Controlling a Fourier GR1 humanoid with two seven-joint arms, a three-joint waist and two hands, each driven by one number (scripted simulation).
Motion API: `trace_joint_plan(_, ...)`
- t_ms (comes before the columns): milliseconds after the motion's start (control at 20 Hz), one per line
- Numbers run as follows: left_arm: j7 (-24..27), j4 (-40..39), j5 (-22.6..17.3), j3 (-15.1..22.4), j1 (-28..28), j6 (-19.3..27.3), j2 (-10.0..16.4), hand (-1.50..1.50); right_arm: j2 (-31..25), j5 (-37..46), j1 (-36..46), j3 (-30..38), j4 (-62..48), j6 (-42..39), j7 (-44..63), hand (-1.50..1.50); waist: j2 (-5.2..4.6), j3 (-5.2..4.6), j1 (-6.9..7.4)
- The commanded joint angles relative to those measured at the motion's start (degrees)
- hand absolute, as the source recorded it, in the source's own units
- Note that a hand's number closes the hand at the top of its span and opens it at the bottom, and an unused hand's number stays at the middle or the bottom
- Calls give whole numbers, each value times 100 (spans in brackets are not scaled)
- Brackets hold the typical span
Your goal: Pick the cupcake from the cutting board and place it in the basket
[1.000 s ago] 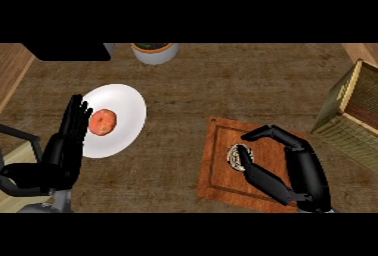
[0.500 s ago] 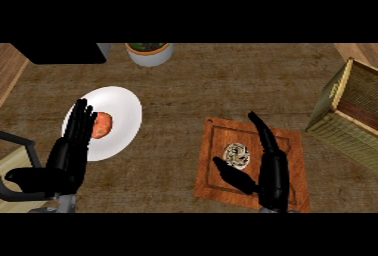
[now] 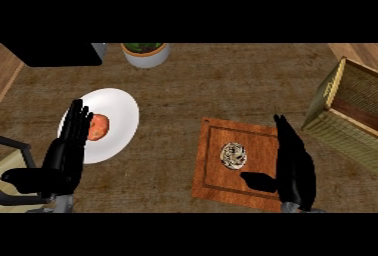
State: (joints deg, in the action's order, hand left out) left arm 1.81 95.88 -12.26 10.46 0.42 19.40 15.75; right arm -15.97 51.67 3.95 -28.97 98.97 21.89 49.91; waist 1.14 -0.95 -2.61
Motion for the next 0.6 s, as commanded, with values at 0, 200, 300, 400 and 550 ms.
trace_joint_plan(0, 66, -69, 7, 34, -5, -92, 7, 0, 126, 188, 324, -342, 753, -1581, 1355, -150, -18, 19, 107)
trace_joint_plan(200, 42, -21, 93, 123, -114, -15, -99, 0, 606, -25, 891, -453, 1564, -2924, 2578, -150, -43, 52, 180)
trace_joint_plan(300, -166, -27, 99, 144, -277, -10, -91, 0, 979, -69, 1232, -447, 1615, -3409, 3038, -150, -71, 62, 217)
trace_joint_plan(400, 13, -66, 52, 142, -76, -158, -61, 0, 1071, -28, 1382, -265, 1837, -3787, 3396, -150, -70, 63, 229)
trace_joint_plan(550, -70, 67, 5, 160, -110, -165, -103, 0, 1196, 33, 1566, 13, 1334, -4012, 3458, -150, -96, 65, 299)
